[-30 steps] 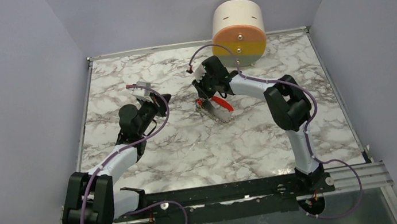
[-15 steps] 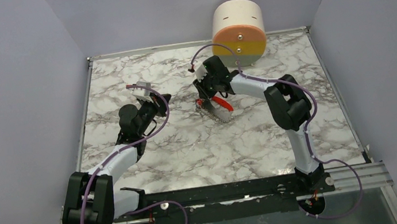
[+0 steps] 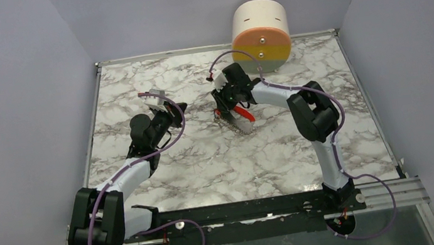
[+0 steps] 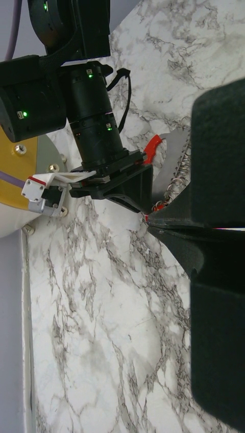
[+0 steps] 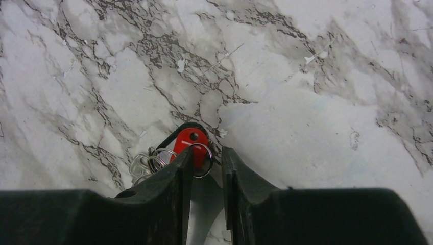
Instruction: Remove the keys from the keyring
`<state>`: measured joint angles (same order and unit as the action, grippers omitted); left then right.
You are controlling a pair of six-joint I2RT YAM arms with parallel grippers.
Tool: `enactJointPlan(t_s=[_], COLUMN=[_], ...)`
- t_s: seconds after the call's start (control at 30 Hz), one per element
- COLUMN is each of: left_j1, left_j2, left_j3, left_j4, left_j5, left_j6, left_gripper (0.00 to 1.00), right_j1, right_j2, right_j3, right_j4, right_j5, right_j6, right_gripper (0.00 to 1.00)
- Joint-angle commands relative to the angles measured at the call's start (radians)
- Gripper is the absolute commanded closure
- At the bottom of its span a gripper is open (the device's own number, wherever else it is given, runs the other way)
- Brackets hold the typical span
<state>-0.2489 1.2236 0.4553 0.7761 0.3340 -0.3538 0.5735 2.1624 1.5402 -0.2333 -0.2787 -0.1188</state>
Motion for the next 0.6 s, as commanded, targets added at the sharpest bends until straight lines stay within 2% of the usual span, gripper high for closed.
enactJointPlan(t_s=[0.0, 0.23, 0.3, 0.4, 0.57], left_j1=[0.004, 0.004, 0.003, 0.003, 0.004], left_j2=[0.01, 0.008, 0.01, 0.011, 0.011], left_j3=[-0.004, -0.004, -0.004, -0.002, -0.002], left_j4=[0.031, 0.032, 0.031, 0.031, 0.032], left_j5=[0.032, 0.029, 0.027, 0.026, 0.025], left_j6=[-0.008, -0.008, -0.009, -0.01, -0.01], left_gripper=[1.0, 1.0, 1.0, 1.0, 1.0], right_j1=[-0.008, -0.008, -0.008, -0.008, -0.008], right_j2=[0.031, 0.036, 0.036, 0.033, 0.019], right_j3=[-0.013, -0.013, -0.01, -0.006, -0.011], right_j4=[-0.013, -0.027, -0.039, -0.054, -0.061], right_j5=[-0.054, -0.083, -0.098, -0.115, -0.119], right_j6=[0.015, 0.016, 0.014, 0.007, 0.004], right_gripper=[0.72, 0.75, 0.8, 0.96, 0.99])
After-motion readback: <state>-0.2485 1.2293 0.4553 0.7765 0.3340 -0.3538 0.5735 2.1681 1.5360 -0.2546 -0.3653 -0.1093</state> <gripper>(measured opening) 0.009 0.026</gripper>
